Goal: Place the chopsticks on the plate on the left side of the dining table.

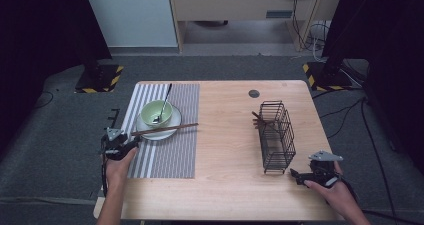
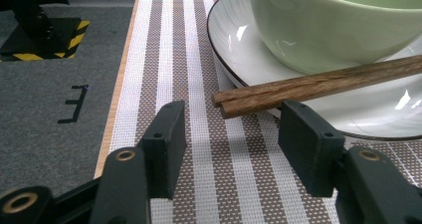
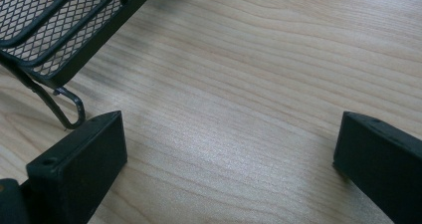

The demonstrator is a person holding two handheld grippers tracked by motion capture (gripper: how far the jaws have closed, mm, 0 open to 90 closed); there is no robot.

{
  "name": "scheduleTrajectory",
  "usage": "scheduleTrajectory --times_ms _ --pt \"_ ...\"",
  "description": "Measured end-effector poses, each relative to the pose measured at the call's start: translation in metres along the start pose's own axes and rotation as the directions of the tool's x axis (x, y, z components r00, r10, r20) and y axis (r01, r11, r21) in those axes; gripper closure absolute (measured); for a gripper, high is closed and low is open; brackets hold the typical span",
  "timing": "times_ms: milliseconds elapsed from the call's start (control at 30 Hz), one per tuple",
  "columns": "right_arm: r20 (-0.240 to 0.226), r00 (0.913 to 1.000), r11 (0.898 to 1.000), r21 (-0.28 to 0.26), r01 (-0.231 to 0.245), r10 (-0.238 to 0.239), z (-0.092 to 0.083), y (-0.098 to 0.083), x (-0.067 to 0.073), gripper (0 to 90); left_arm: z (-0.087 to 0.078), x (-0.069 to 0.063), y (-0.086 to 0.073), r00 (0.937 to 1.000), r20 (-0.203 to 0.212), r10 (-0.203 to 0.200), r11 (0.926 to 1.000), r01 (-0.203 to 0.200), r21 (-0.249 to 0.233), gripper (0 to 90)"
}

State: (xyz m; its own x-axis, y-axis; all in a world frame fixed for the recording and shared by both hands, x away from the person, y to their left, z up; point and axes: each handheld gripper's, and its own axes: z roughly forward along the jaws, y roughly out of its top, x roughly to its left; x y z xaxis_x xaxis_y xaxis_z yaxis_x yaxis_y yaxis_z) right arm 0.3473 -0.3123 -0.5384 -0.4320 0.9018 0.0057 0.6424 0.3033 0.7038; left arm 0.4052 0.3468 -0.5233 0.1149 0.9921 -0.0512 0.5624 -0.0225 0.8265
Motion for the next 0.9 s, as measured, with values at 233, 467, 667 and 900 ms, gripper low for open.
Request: scheduleTrajectory --times_ms 233,467,667,900 --pt "0.000 1.0000 1.000 0.000 0.000 0.000 0.0000 0.0000 0.0000 0.4 -0.0013 0.0020 0.0033 0.9998 -0.006 0.020 0.9997 -0.020 0.013 51.1" --pt "0.000 1.0000 1.000 0.000 -0.001 0.001 0.0000 0.0000 0.0001 0.4 0.0021 0.0029 0.0026 0.9998 -0.016 0.012 0.9998 -0.012 0.018 53.4" --pt "0.001 1.0000 1.000 0.000 -0.001 0.001 0.0000 0.0000 0.0001 0.3 0.0018 0.0034 0.0047 0.9998 -0.014 0.015 0.9998 -0.015 0.010 56.6" --pt "0.000 1.0000 1.000 0.001 -0.002 0.002 0.0000 0.0000 0.0001 0.3 0.0000 0.0053 0.0096 0.9997 -0.014 0.022 0.9997 -0.022 0.008 56.8"
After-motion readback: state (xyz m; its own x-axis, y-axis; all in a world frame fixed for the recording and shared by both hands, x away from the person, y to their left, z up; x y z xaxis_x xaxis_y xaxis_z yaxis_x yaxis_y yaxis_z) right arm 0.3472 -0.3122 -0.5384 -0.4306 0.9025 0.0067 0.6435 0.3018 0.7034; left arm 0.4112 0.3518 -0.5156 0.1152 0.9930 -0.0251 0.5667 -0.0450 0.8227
